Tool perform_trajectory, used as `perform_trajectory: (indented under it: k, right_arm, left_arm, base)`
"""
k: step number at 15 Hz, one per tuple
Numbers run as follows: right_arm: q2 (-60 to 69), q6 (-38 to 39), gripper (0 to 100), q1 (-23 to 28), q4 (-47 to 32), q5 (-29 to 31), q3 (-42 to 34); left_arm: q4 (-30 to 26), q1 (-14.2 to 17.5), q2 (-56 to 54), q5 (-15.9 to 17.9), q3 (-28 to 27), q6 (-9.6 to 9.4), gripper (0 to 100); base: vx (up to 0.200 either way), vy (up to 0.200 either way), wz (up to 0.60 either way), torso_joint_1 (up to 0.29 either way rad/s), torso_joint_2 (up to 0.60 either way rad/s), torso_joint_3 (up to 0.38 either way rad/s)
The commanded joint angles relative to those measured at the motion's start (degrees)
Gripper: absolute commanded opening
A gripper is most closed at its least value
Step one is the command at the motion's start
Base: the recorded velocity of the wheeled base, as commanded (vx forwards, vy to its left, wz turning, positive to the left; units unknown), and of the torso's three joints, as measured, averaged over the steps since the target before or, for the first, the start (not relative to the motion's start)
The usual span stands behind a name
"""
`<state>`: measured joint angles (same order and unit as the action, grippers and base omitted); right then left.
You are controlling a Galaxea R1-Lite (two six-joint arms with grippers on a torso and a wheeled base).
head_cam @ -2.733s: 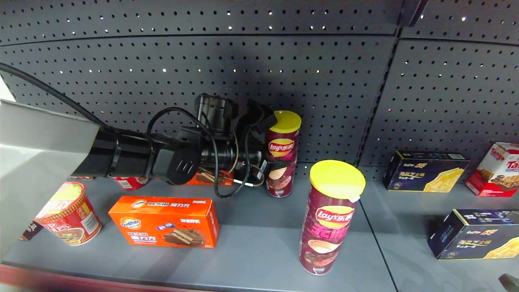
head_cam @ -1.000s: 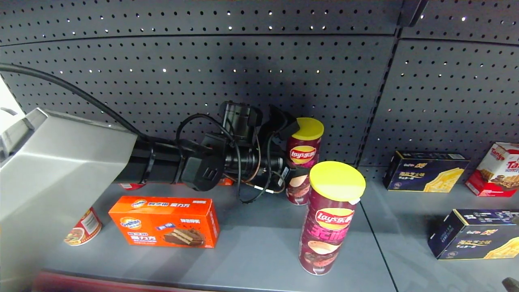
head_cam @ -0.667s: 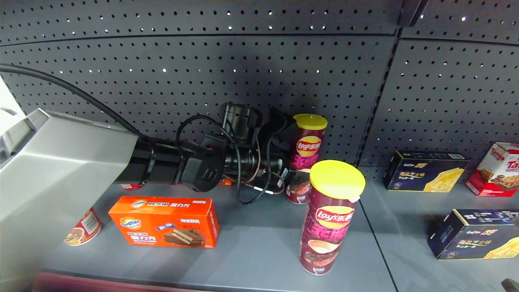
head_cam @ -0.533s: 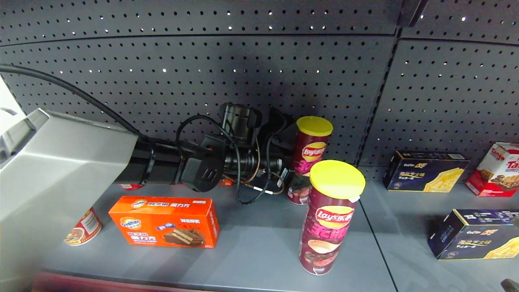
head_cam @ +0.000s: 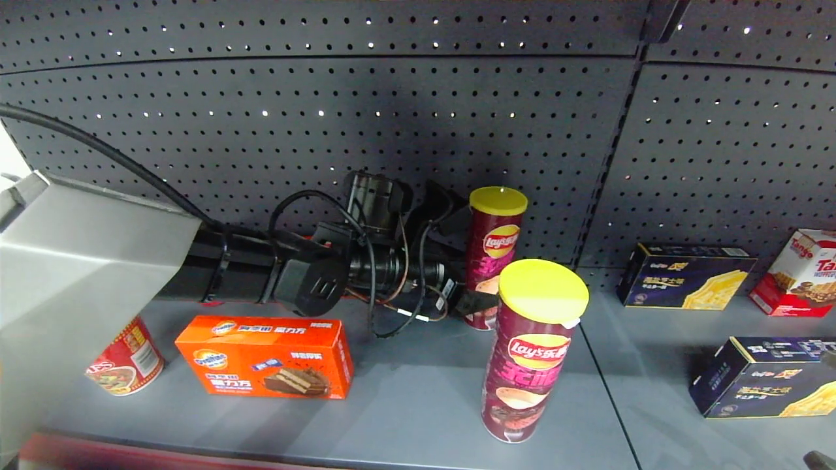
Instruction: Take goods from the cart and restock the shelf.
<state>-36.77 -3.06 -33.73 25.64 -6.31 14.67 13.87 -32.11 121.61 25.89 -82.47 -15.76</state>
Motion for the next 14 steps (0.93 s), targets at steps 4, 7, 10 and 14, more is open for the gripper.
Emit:
perform_trajectory:
  k: [4, 7, 10, 14]
  right_arm:
    - [-0.1, 0.0, 100, 0.0, 0.0, 0.0, 0.0]
    - [-0.1, 0.0, 100, 0.0, 0.0, 0.0, 0.1]
    - [-0.8, 0.0, 100, -0.1, 0.0, -0.2, 0.6]
    - [-2.5, 0.0, 100, -0.1, -0.8, -0.3, 3.8]
  left_arm:
    - [0.0, 0.6, -1.7, -3.1, 1.4, 0.03, 100]
    - [0.0, 0.8, -2.5, -5.2, 2.4, 0.03, 100]
    - [-0.1, 2.0, -5.5, -6.2, 4.6, 0.03, 100]
    - [-0.2, 3.0, -12.4, -5.9, 9.4, -0.06, 100]
  base:
    - [0.000, 0.000, 0.00, 0.000, 0.00, 0.000]
    - [0.000, 0.000, 0.00, 0.000, 0.00, 0.000]
    - [0.000, 0.000, 0.00, 0.000, 0.00, 0.000]
    - [0.000, 0.000, 0.00, 0.000, 0.00, 0.000]
